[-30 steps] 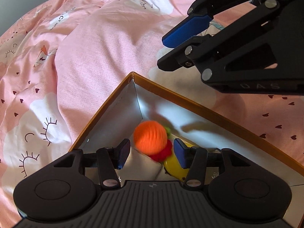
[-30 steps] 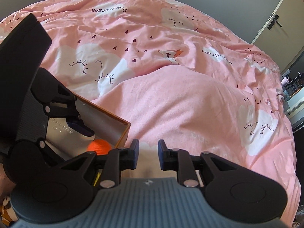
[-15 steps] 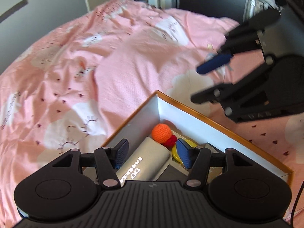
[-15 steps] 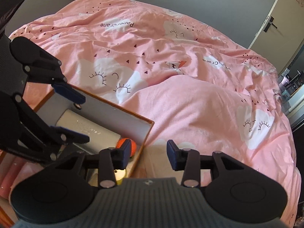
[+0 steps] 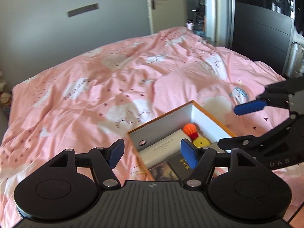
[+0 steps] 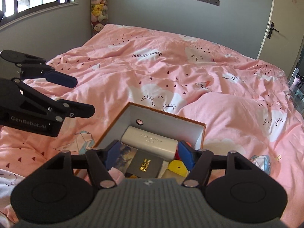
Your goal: Organize objects
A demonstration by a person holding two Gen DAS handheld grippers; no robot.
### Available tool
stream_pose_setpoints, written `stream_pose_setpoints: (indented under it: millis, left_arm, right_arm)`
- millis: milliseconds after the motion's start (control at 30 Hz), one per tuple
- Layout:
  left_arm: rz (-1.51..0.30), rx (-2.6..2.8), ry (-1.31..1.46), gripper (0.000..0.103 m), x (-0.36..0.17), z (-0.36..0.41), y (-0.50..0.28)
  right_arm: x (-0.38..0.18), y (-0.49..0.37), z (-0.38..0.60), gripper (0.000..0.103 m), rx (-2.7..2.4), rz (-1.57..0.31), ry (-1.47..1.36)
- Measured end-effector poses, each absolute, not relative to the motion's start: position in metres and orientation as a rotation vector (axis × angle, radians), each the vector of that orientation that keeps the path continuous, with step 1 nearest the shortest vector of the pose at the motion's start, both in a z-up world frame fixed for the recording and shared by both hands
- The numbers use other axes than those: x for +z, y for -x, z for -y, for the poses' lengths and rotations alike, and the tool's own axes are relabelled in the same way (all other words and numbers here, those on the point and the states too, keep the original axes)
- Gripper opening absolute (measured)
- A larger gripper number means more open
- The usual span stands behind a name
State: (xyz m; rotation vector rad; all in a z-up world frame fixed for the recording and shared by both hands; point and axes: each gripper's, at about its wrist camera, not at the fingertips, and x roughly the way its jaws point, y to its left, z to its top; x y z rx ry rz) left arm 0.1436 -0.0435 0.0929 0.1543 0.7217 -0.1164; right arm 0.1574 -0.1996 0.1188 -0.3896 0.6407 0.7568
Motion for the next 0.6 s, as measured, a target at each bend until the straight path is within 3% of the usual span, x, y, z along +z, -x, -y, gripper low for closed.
stream_pose_setpoints:
  millis: [167,267,600]
  left_arm:
    - [-0.669,-0.045,-0.141,0.091,0.104,0.029,-0.1]
    - [-0.621,0.006,-0.1,0.093,0.106,0.022,-0.076]
    - [-0.481,0.086,0.006,0.095,0.073,0.02,-0.015]
  right_arm:
    - [0.125,-0.113,0.202,0.071,0.766,-0.566,0.318]
    - [0.127,-0.087,0.206,0.089,0.743,-0.494,0.283]
    - [0.096,-0.029,0.22,0.093,0.638,-0.359,0.166]
